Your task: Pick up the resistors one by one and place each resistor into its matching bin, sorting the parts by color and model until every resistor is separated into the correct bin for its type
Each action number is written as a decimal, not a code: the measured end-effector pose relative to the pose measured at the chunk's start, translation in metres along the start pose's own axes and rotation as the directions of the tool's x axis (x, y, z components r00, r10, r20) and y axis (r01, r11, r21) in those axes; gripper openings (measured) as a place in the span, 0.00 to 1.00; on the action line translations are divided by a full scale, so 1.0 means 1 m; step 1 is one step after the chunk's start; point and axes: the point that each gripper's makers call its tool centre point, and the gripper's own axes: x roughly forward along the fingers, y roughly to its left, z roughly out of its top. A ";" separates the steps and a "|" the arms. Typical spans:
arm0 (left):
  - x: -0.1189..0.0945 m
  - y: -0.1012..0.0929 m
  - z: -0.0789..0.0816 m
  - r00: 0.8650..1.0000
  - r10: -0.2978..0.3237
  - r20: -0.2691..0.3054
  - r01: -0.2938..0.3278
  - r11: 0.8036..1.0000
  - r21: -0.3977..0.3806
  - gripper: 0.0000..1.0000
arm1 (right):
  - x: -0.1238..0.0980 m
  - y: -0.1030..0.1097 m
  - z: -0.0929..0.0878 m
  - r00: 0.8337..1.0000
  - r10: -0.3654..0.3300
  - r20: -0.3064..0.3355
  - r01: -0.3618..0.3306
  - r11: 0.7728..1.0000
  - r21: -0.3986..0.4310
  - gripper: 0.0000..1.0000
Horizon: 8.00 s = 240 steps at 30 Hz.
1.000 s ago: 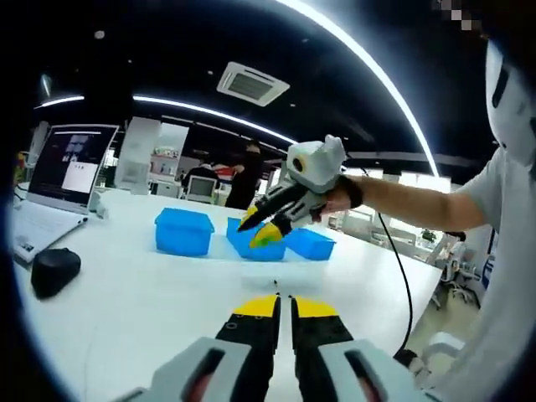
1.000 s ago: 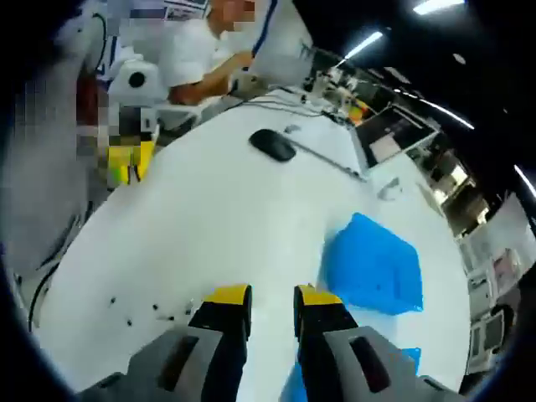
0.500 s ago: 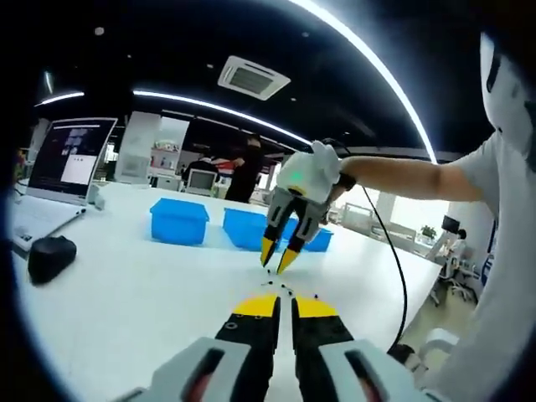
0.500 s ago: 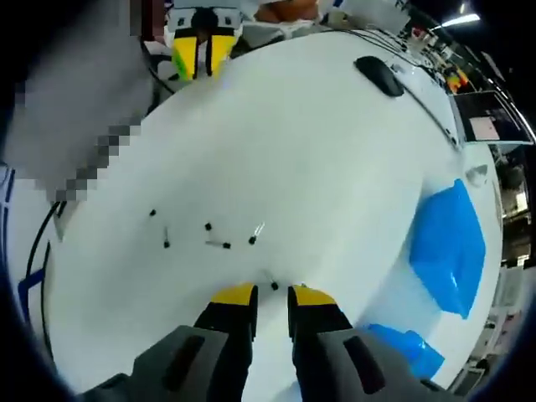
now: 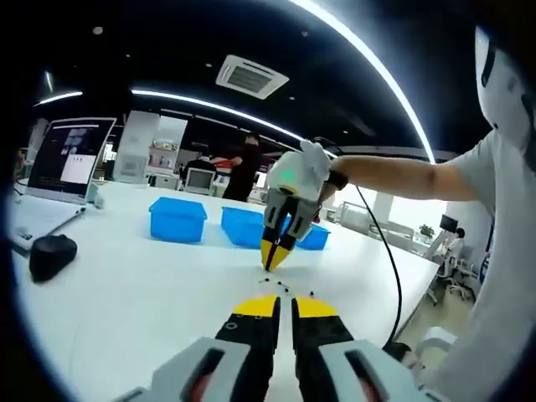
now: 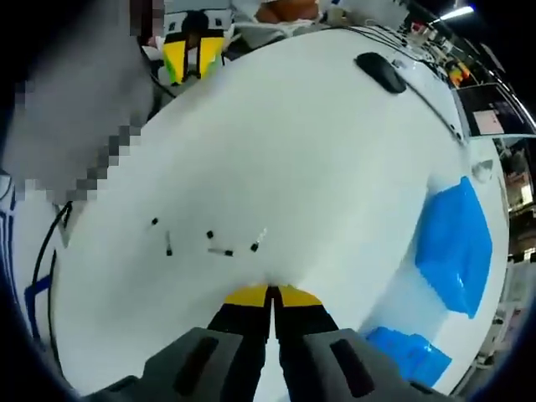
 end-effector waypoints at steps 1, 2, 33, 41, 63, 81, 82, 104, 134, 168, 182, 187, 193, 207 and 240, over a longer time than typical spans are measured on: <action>0.000 0.000 0.000 1.000 -0.001 -0.001 0.001 1.000 -0.001 0.09 | -0.001 -0.002 0.000 1.000 -0.015 0.003 0.015 1.000 0.004 0.05; 0.001 -0.001 0.000 1.000 -0.005 -0.002 0.005 1.000 -0.002 0.09 | -0.003 -0.003 0.001 0.999 -0.031 0.007 0.031 1.000 0.005 0.05; -0.005 0.005 0.002 1.000 -0.018 0.002 0.018 1.000 -0.013 0.09 | -0.131 -0.197 0.039 0.243 -0.899 0.363 0.282 0.424 0.861 0.05; -0.014 0.014 0.006 1.000 0.018 -0.002 -0.018 0.996 0.083 0.09 | -0.111 -0.221 0.020 0.262 -0.922 0.285 0.290 0.357 0.888 0.05; -0.006 0.006 -0.001 1.000 -0.011 -0.017 0.012 0.998 0.063 0.09 | -0.117 -0.220 -0.032 0.264 -0.945 0.194 0.323 0.276 0.905 0.22; -0.002 0.010 0.001 1.000 0.004 -0.008 -0.004 0.999 0.052 0.09 | -0.086 -0.113 0.047 0.619 -0.671 0.408 0.361 0.704 0.611 0.19; -0.002 0.011 0.000 1.000 0.007 -0.008 -0.006 0.999 0.052 0.09 | -0.082 -0.104 0.050 0.653 -0.638 0.409 0.357 0.735 0.577 0.19; -0.007 0.013 -0.004 1.000 0.027 0.001 -0.027 0.999 0.040 0.10 | -0.007 0.001 0.032 0.976 -0.111 0.188 0.011 0.886 0.463 0.15; -0.006 0.017 -0.009 1.000 0.028 -0.005 -0.028 0.999 0.024 0.10 | -0.028 -0.026 0.069 0.878 -0.262 0.400 0.072 0.899 0.431 0.06; 0.000 0.030 -0.008 1.000 0.028 -0.014 -0.028 1.000 0.006 0.10 | -0.075 -0.250 -0.011 0.296 -0.923 0.247 0.161 0.303 0.939 0.26; -0.001 0.034 -0.009 0.999 0.037 -0.012 -0.037 0.999 0.000 0.10 | -0.090 -0.223 0.006 0.307 -0.900 0.309 0.192 0.377 0.906 0.21; -0.001 0.033 -0.011 0.999 0.032 -0.017 -0.032 0.999 0.001 0.10 | -0.100 -0.198 0.011 0.327 -0.874 0.358 0.209 0.437 0.875 0.20; 0.005 0.030 -0.011 1.000 0.017 -0.015 -0.017 1.000 -0.002 0.10 | -0.112 -0.167 0.024 0.349 -0.841 0.413 0.217 0.501 0.838 0.19; 0.004 0.026 -0.010 1.000 -0.003 -0.004 0.003 1.000 -0.016 0.10 | -0.071 -0.033 0.052 0.768 -0.423 0.482 0.175 0.861 0.477 0.17; 0.004 0.018 -0.019 1.000 -0.018 -0.020 0.018 1.000 -0.018 0.10 | -0.008 0.075 0.025 0.973 0.029 0.229 -0.081 0.972 0.221 0.06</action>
